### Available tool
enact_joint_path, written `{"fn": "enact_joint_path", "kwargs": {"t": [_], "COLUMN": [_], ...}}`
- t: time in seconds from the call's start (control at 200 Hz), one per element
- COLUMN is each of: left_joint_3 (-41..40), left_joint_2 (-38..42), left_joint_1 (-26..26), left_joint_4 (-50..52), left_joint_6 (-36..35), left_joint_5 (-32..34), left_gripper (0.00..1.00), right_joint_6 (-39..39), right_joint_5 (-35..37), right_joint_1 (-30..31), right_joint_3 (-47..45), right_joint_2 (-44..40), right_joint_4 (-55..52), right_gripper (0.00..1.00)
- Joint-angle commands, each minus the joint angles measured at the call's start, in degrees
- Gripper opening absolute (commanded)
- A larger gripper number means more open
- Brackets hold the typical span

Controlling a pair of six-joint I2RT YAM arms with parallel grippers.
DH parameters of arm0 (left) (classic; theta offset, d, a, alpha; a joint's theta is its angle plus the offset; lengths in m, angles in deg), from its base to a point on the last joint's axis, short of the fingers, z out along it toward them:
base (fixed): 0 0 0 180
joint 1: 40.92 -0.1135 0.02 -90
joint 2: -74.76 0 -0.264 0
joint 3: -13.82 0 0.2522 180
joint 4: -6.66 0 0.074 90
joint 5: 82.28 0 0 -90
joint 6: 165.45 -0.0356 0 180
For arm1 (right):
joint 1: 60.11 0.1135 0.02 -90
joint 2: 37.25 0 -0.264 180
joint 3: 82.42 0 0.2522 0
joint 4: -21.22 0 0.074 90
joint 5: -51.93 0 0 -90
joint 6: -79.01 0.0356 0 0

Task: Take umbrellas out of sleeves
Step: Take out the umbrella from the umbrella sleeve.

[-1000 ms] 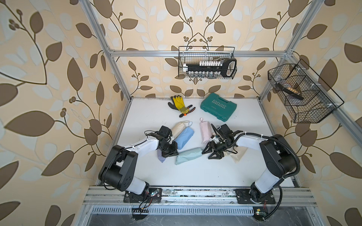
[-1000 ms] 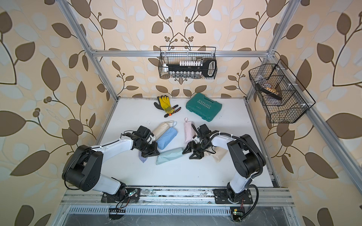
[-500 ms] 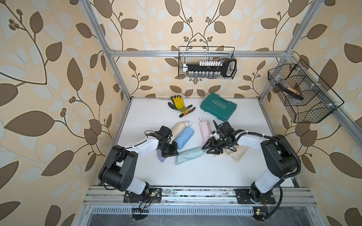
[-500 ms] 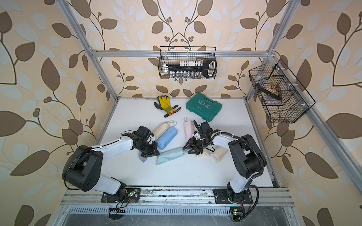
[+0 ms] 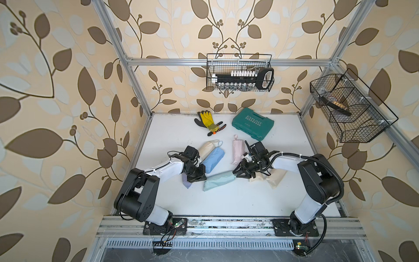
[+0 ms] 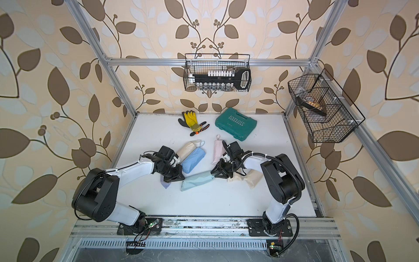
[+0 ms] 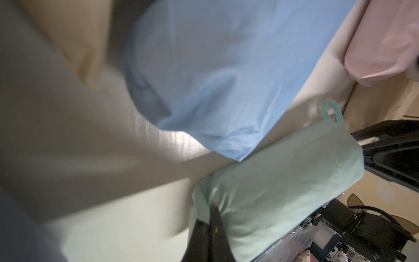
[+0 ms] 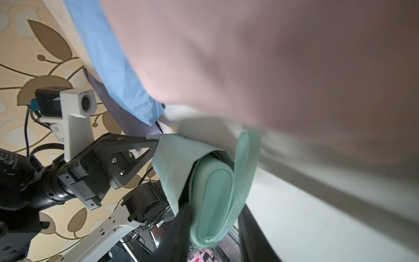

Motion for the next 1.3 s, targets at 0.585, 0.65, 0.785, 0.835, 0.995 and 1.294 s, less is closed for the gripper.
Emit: {"fn": "enact_joint_path", "kwargs": {"t": [0.585, 0.65, 0.785, 0.835, 0.995, 1.294], "left_joint_3": [0.13, 0.39, 0.7, 0.7, 1.22, 3.23], "left_joint_2": [0.59, 0.79, 1.28, 1.29, 1.81, 3.9], "left_joint_1": [-0.09, -0.14, -0.4, -0.5, -0.5, -0.67], "left_joint_4": [4.37, 4.95, 5.6, 5.58, 5.95, 8.12], "left_joint_6": [-2.23, -2.67, -3.14, -3.23, -4.06, -6.54], "left_joint_5": [1.92, 2.35, 2.84, 2.76, 2.62, 3.9], "left_gripper": [0.0, 0.0, 0.0, 0.0, 0.0, 0.0], "right_joint_6": [0.49, -0.08, -4.05, -4.89, -5.92, -8.21], "right_joint_5": [5.67, 6.94, 10.21, 10.94, 11.6, 11.44], "right_joint_1": [-0.51, -1.34, -2.03, -2.11, -3.01, -7.26], "right_joint_3": [0.21, 0.18, 2.26, 2.91, 3.14, 1.95], "right_joint_2": [-0.47, -2.24, -4.69, -5.12, -6.22, -9.12], "right_joint_4": [-2.33, -3.77, -9.25, -10.61, -12.21, -14.67], "right_gripper": [0.0, 0.0, 0.0, 0.0, 0.0, 0.0]}}
